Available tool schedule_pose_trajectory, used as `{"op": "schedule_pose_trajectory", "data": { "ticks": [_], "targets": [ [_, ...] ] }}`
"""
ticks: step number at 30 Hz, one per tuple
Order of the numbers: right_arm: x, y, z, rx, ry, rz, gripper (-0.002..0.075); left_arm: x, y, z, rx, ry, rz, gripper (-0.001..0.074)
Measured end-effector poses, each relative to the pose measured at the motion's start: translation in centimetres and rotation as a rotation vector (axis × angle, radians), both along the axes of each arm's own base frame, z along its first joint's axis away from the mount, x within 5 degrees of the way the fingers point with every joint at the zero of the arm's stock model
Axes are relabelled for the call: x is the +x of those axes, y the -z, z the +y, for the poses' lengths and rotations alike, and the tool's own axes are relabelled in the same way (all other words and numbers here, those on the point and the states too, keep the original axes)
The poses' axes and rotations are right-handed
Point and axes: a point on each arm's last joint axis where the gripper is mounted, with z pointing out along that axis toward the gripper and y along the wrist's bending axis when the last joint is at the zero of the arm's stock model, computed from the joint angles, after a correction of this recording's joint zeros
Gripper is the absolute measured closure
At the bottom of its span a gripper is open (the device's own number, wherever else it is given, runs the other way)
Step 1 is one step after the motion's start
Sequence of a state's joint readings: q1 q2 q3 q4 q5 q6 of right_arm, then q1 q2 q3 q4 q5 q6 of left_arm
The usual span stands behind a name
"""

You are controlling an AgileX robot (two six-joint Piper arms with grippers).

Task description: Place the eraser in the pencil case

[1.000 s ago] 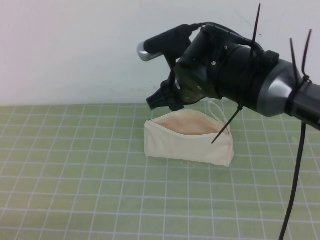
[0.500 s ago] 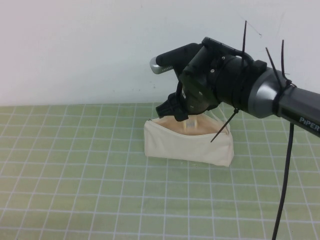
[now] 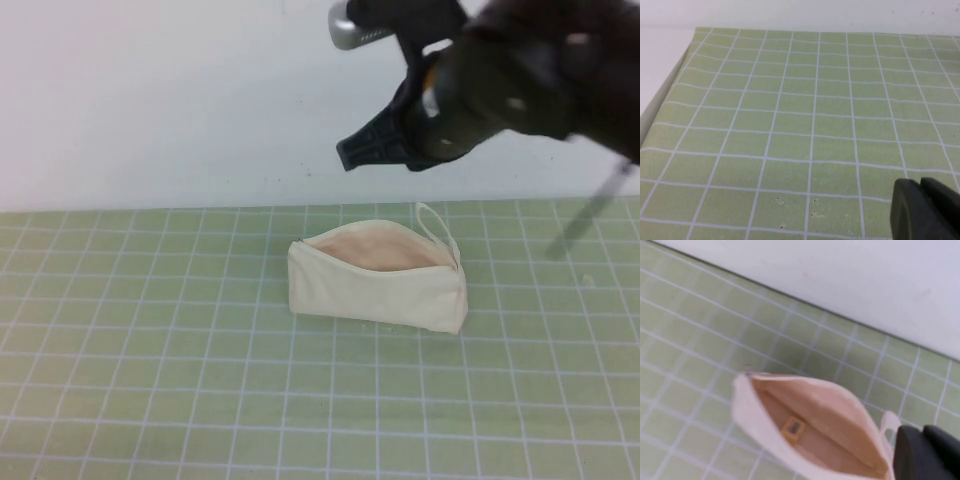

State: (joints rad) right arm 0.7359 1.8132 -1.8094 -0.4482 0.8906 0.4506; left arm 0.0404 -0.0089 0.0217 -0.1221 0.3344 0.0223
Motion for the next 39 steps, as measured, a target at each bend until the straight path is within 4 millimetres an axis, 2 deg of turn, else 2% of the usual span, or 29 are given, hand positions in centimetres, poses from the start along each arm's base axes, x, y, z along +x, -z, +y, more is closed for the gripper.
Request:
{"op": "schedule_pose_trajectory", "data": {
  "ticks": [4, 9, 12, 15, 19, 24, 33, 39],
  "targets": [
    [-4.4, -1.7, -1.1, 0.044, -0.092, -0.061, 0.0722, 0.0, 0.0, 0.0, 0.000, 0.000, 0.000, 0.0738],
    [-10.4, -2.4, -2.4, 0.096, -0.261, -0.142, 0.0726, 0.0, 0.0, 0.0, 0.000, 0.000, 0.000, 0.0738],
    [-13.8, -2.8, -3.9, 0.105, -0.354, -0.185, 0.0727, 0.0, 0.0, 0.0, 0.000, 0.000, 0.000, 0.0738],
    [-16.0, -2.9, -5.9, 0.102, -0.371, -0.176, 0.0727, 0.0, 0.0, 0.0, 0.000, 0.000, 0.000, 0.0738],
    [-17.7, -1.7, -8.6, 0.039, -0.350, -0.120, 0.0727, 0.0, 0.0, 0.0, 0.000, 0.000, 0.000, 0.0738],
    [-19.3, 0.8, -10.5, -0.015, -0.437, -0.164, 0.0727, 0.0, 0.0, 0.0, 0.000, 0.000, 0.000, 0.0738],
    [-22.9, 4.8, -15.1, 0.086, -0.503, -0.296, 0.0727, 0.0, 0.0, 0.0, 0.000, 0.000, 0.000, 0.0738],
    [-24.7, 8.6, -18.7, 0.185, -0.391, -0.296, 0.0727, 0.0, 0.0, 0.0, 0.000, 0.000, 0.000, 0.0738]
  ]
}}
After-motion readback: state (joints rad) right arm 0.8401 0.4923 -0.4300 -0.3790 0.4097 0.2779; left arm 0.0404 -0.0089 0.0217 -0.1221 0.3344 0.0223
